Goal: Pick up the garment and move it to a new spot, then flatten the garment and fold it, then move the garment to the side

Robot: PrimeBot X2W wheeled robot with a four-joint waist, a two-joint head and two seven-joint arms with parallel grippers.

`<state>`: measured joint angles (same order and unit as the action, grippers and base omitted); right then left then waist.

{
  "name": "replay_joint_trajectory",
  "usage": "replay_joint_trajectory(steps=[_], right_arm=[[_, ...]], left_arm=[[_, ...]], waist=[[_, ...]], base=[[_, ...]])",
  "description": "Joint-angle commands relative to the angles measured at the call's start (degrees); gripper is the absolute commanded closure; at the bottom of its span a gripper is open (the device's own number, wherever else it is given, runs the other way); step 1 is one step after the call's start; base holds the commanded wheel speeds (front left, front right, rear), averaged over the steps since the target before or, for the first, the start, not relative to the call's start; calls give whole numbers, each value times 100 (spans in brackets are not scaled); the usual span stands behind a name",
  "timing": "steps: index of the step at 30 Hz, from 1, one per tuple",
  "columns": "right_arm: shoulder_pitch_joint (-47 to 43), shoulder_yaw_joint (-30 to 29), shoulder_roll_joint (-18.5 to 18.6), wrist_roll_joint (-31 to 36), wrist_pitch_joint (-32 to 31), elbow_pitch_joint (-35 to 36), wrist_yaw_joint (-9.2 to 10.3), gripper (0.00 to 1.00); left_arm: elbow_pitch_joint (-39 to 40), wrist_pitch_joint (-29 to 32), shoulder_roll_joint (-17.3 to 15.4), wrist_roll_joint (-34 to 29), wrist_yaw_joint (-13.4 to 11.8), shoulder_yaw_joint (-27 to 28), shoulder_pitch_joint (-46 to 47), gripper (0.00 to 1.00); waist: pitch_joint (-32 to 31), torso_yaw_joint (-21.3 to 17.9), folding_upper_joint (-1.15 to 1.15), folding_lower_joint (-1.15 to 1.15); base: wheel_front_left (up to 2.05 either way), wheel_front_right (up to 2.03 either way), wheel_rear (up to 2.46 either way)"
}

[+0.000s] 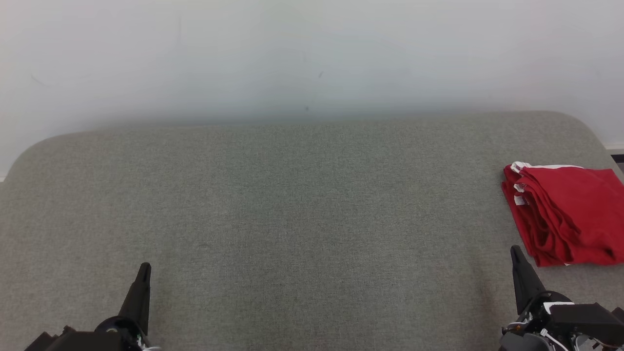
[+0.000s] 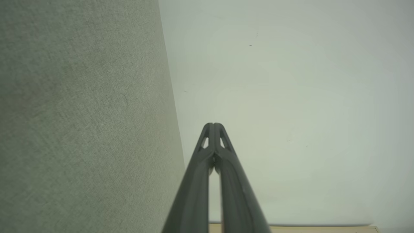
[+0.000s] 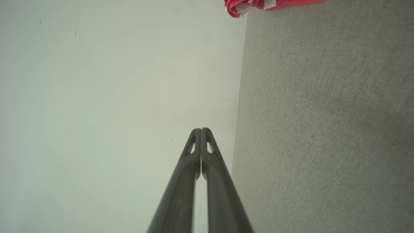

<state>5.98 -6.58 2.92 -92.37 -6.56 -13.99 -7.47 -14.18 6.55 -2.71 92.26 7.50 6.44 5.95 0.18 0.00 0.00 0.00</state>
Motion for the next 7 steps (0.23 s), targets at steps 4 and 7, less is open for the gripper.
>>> replay_joint_trajectory(steps=[4,7], right_arm=[[42,-12,-12,-7,-15,14,-4,100],[42,-11,-12,-7,-14,14,-4,100]], left_arm=[[21,17,-32,29,4,18,65,100],[20,16,-32,29,4,17,65,100]], waist=[[0,0,0,0],[0,0,0,0]], base=[[0,0,0],[0,0,0]])
